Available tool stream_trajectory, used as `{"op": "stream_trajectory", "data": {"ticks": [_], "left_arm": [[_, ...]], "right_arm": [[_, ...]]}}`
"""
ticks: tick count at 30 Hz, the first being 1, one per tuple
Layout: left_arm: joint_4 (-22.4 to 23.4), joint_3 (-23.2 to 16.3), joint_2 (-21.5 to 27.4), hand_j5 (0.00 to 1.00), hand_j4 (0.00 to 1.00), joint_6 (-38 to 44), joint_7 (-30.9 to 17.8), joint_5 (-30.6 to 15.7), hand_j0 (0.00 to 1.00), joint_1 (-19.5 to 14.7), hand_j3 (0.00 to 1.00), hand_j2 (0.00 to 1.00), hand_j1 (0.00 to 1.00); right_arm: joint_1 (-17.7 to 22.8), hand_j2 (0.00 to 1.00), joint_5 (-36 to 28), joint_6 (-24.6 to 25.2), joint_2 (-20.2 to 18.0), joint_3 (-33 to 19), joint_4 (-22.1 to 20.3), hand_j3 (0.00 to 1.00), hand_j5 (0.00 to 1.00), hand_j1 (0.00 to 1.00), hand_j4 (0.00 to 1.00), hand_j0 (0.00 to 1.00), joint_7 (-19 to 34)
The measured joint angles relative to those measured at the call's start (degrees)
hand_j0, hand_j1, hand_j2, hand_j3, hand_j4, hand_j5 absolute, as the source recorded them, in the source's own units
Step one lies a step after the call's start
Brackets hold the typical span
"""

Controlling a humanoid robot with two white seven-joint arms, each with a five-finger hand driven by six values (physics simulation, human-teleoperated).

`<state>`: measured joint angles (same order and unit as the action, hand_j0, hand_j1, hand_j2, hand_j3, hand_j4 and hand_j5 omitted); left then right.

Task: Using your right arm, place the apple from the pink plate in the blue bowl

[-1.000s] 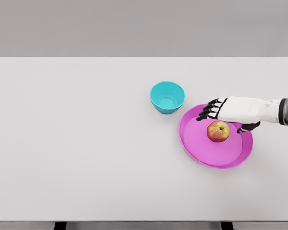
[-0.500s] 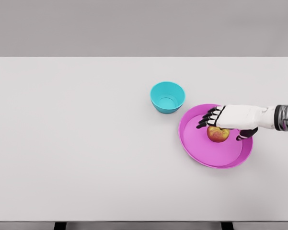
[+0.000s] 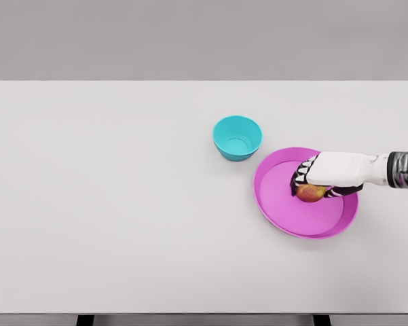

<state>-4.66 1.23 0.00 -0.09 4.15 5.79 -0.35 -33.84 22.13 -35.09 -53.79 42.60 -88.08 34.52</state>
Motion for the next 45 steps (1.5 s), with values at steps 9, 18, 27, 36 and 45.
{"op": "stream_trajectory", "data": {"ticks": [9, 18, 27, 36, 45], "left_arm": [[0.0, 0.0, 0.0, 1.00, 1.00, 0.0, 0.0, 0.0, 1.00, 0.0, 1.00, 1.00, 1.00], [0.0, 0.0, 0.0, 1.00, 1.00, 0.0, 0.0, 0.0, 1.00, 0.0, 1.00, 1.00, 1.00], [0.0, 0.0, 0.0, 1.00, 1.00, 0.0, 0.0, 0.0, 1.00, 0.0, 1.00, 1.00, 1.00], [0.0, 0.0, 0.0, 1.00, 1.00, 0.0, 0.0, 0.0, 1.00, 0.0, 1.00, 1.00, 1.00], [0.0, 0.0, 0.0, 1.00, 1.00, 0.0, 0.0, 0.0, 1.00, 0.0, 1.00, 1.00, 1.00]], "right_arm": [[-1.3, 0.43, 0.1, 0.0, 0.0, -0.4, -0.2, 0.43, 0.43, 0.43, 0.43, 0.43, -0.1], [-5.2, 0.41, 0.1, -0.1, 2.4, -0.6, 1.8, 0.41, 0.41, 0.41, 0.41, 0.41, -0.1], [-8.6, 0.39, 0.0, -0.1, 5.5, -0.7, 3.4, 0.39, 0.39, 0.39, 0.39, 0.39, -0.1], [-10.5, 0.40, 0.2, -0.1, 9.2, -0.7, 4.7, 0.40, 0.40, 0.40, 0.40, 0.40, -0.1], [-12.5, 0.40, 0.5, -0.1, 12.6, -0.7, 6.7, 0.40, 0.40, 0.40, 0.40, 0.40, 0.0]]}}
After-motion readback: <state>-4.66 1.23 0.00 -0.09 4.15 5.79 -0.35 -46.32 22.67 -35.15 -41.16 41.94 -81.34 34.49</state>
